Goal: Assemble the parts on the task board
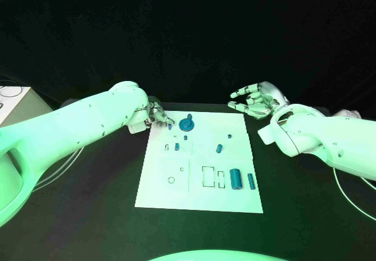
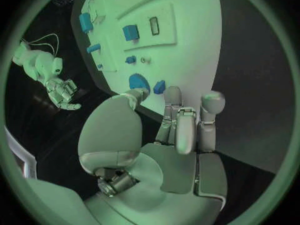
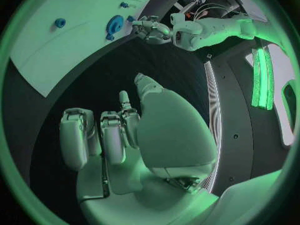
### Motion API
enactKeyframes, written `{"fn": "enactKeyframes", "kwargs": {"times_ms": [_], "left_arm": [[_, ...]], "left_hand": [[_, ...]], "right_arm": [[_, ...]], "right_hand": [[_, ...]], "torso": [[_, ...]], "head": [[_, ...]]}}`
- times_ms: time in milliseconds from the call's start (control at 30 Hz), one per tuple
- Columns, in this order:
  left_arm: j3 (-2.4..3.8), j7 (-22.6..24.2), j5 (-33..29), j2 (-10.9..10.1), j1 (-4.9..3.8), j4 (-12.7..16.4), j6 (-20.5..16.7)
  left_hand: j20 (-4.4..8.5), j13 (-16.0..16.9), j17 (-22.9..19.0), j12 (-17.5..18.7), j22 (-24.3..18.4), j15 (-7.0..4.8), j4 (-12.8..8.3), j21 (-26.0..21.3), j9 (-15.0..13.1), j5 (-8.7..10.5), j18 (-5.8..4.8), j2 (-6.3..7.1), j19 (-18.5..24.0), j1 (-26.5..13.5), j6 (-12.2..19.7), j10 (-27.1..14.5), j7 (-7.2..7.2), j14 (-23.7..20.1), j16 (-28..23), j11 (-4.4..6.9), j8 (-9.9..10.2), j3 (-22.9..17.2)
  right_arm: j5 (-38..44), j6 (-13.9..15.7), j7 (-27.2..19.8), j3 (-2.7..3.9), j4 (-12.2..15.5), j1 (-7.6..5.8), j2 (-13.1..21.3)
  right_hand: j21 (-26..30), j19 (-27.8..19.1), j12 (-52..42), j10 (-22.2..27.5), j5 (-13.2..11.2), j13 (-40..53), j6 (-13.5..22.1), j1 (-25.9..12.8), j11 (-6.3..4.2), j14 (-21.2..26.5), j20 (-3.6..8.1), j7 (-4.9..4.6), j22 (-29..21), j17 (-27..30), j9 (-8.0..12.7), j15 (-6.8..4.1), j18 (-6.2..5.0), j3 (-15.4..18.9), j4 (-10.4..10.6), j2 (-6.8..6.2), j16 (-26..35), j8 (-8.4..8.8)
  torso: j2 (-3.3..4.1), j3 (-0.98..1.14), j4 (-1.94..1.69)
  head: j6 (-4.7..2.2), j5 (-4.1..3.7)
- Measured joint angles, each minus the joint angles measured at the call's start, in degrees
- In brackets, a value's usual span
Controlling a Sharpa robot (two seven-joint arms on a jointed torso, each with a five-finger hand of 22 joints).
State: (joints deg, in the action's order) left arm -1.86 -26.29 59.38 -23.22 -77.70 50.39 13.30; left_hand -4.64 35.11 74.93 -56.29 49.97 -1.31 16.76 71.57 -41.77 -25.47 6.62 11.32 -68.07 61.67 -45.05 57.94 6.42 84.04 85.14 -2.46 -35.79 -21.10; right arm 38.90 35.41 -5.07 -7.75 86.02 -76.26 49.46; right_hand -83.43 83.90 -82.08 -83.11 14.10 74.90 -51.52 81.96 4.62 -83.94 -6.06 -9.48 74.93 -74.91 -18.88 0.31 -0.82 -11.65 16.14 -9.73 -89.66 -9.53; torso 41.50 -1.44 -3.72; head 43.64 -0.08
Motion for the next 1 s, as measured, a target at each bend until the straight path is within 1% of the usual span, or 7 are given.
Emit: {"fn": "enactKeyframes", "kwargs": {"times_ms": [300,367,500,700,767,867,1000], "left_arm": [[-0.31,0.15,-0.38,0.03,0.17,-0.37,0.59],[-0.34,0.18,-0.55,-0.04,0.19,-0.28,0.62],[-0.35,0.31,-1.01,-0.17,0.2,-0.26,0.59],[-0.37,0.58,-2.02,-0.5,0.2,-0.29,0.28],[-0.37,0.73,-2.46,-0.54,0.2,-0.29,0.04],[-0.37,0.98,-3.15,-0.61,0.2,-0.21,-0.39],[-0.31,1.41,-4.27,-0.83,0.2,0.0,-1.14]], "left_hand": [[-0.2,0.0,0.0,0.0,0.08,0.0,0.0,0.0,0.36,0.0,0.0,-0.61,0.2,1.06,0.0,-0.12,0.0,0.0,0.0,0.12,0.0,0.0],[-0.2,-0.04,0.0,0.0,0.0,0.0,-0.28,0.0,0.54,0.0,0.0,-1.13,0.2,1.58,0.0,-0.42,0.0,0.0,0.0,0.0,0.0,-0.28],[-0.2,-0.15,0.0,0.0,0.01,0.0,-0.26,0.0,0.92,0.0,0.0,-2.84,0.2,3.29,-0.23,-0.42,0.22,0.0,0.0,0.0,0.0,-1.08],[-0.2,-0.19,0.0,0.0,0.01,0.0,-0.25,0.22,1.01,0.0,0.0,-3.2,0.2,4.17,-0.45,-0.41,0.0,0.0,0.0,0.0,0.0,-1.22],[-0.19,-0.34,0.0,0.0,0.05,0.0,-0.53,0.22,1.11,0.0,0.0,-3.77,0.2,5.27,-0.45,-0.62,0.0,0.0,0.0,0.21,0.0,-1.73],[-0.19,-0.35,0.0,0.0,0.09,0.0,-0.59,0.22,1.11,0.0,0.0,-4.08,0.2,5.78,-0.45,-0.62,0.0,0.0,0.0,0.21,0.0,-1.87],[-0.19,-0.56,0.0,0.0,0.09,0.0,-0.99,0.22,1.15,0.0,0.0,-4.51,0.2,7.92,-0.64,-0.62,-0.19,0.0,0.0,0.21,-0.25,-2.6]], "right_arm": [[0.0,-0.03,-0.01,0.0,-0.03,0.0,0.0],[0.0,-0.04,-0.01,0.0,-0.05,0.0,0.0],[-0.01,-0.04,-0.01,0.0,-0.05,0.0,0.04],[-0.01,-0.05,0.0,0.0,-0.06,0.0,0.02],[-0.01,-0.06,0.0,0.0,-0.07,0.0,0.02],[-0.01,-0.08,0.0,0.0,-0.11,0.0,0.0],[-0.01,-0.13,0.01,0.0,-0.17,0.0,0.0]], "right_hand": [[0.0,0.0,0.0,0.0,0.0,0.0,0.0,0.0,0.0,0.0,0.0,0.0,-0.01,0.0,0.0,0.0,0.0,0.0,0.0,0.0,0.0,0.0],[0.0,0.0,0.0,0.0,0.0,0.0,0.0,0.0,0.0,0.0,0.0,0.0,-0.01,0.0,0.0,0.0,0.0,0.0,0.0,0.0,0.0,0.0],[0.0,0.0,0.0,0.0,0.0,0.0,0.0,0.0,0.0,0.0,0.0,0.0,-0.01,0.0,0.0,0.0,0.0,0.0,0.0,0.0,0.0,0.0],[0.0,0.0,0.0,0.0,0.0,0.0,0.0,-0.53,0.0,0.0,0.0,0.0,-0.02,0.0,0.0,0.0,0.0,-0.35,0.02,0.07,0.0,0.0],[0.0,0.0,0.0,0.0,0.0,0.0,0.0,-0.53,0.0,0.0,0.0,0.0,-0.02,0.0,0.0,0.0,0.0,-0.4,0.07,0.07,0.0,0.0],[0.0,0.0,0.0,0.0,0.0,0.0,0.0,-0.53,0.0,0.0,0.0,0.0,-0.02,0.0,0.0,0.0,0.0,-0.4,0.07,0.07,0.0,0.0],[0.0,0.0,0.0,0.0,0.0,0.0,0.0,-0.53,0.0,0.0,0.0,0.0,-0.02,0.0,0.0,0.0,0.0,-0.4,0.07,0.07,0.0,0.0]], "torso": [[0.09,0.0,0.05],[0.1,0.0,0.05],[0.09,0.0,0.02],[0.04,0.0,-0.01],[0.02,0.0,-0.01],[0.01,0.01,-0.01],[0.01,0.02,-0.02]], "head": [[0.12,-0.03],[0.19,-0.09],[0.36,-0.23],[0.54,-0.31],[0.59,-0.29],[0.65,-0.25],[0.7,-0.24]]}}
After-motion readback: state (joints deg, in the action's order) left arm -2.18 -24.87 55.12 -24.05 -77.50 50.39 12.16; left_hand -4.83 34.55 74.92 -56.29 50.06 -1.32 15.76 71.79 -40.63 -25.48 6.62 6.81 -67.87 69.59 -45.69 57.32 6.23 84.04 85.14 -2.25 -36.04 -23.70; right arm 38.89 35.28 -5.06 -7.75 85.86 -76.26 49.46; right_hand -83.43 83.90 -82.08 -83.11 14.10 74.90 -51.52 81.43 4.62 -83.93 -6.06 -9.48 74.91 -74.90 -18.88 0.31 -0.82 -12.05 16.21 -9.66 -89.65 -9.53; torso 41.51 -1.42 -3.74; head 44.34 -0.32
